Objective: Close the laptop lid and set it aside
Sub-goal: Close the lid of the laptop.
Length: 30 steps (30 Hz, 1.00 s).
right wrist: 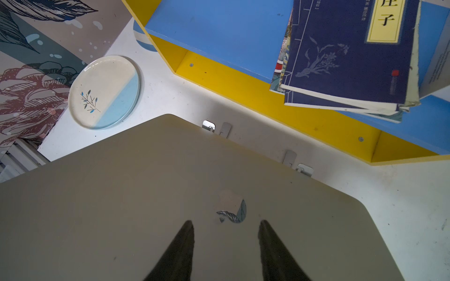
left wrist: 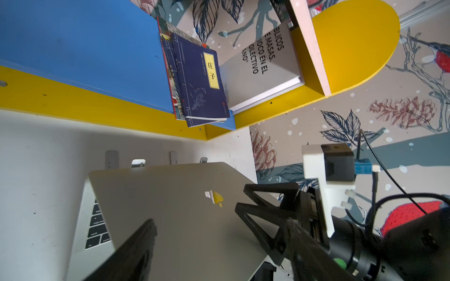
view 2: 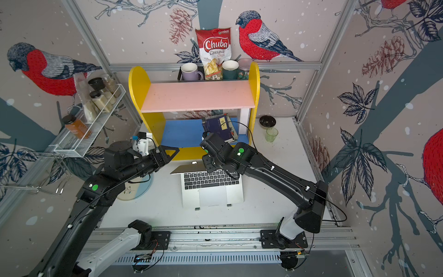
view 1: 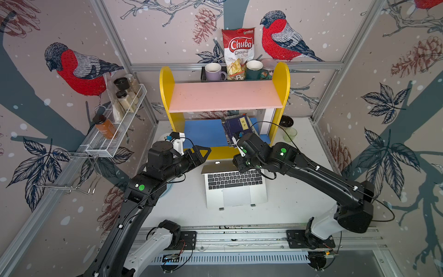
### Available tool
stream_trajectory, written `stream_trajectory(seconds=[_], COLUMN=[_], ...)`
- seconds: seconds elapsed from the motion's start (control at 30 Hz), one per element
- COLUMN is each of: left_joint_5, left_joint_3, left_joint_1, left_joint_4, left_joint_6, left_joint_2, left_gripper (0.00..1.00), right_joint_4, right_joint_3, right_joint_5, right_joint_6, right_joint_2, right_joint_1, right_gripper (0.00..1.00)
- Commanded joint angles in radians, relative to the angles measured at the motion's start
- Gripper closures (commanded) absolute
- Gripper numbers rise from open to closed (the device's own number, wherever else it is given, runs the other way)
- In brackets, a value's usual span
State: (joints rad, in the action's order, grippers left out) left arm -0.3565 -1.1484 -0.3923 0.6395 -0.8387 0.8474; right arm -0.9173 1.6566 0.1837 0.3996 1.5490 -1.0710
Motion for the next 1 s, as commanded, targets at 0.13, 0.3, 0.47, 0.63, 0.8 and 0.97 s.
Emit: stream_trajectory(seconds=[0.13,0.3,0.47,0.63,0.8,0.97], left_joint_5=[0.090,0.115,0.128,0.128,0.121,0.122], left_joint_3=[0.058,0.107,0.139,0.156,0.165,0.175], left_joint_1=[-0.135,-0.174,-0.183,-0.184,-0.186,-0.191], left_joint_4=[-0.041,-0.060,-0.055,-0.057,-0.051,-0.048], left_joint_6=[-0.053,-0.080,-0.093,-0.100,-0.097,-0.096], left_joint_2=[-0.016,-0.045,-0.071,-0.085,-0.082,-0.082], left_gripper=[0.19,0.19,0.19,0.19,0.19,0.19], right_joint_4=[0.007,0.027,0.045,0.058,0.071,0.099], right_joint_3=[-0.068,-0.117,-0.157,-0.183,-0.203,-0.195], right_joint_5=[0.001,0.001,0.006,0.003,-0.011,-0.001], right_joint_6=[0.029,0.039,0.051,0.062,0.075,0.085], right_joint_2=[-0.046,-0.079,-0.107,-0.125,-0.145,-0.176], right_joint_1=[-0.003,-0.004,-0.004,-0.004,-0.005,-0.004], right_gripper=[0.49,0.41,0.35,0.33,0.32,0.26])
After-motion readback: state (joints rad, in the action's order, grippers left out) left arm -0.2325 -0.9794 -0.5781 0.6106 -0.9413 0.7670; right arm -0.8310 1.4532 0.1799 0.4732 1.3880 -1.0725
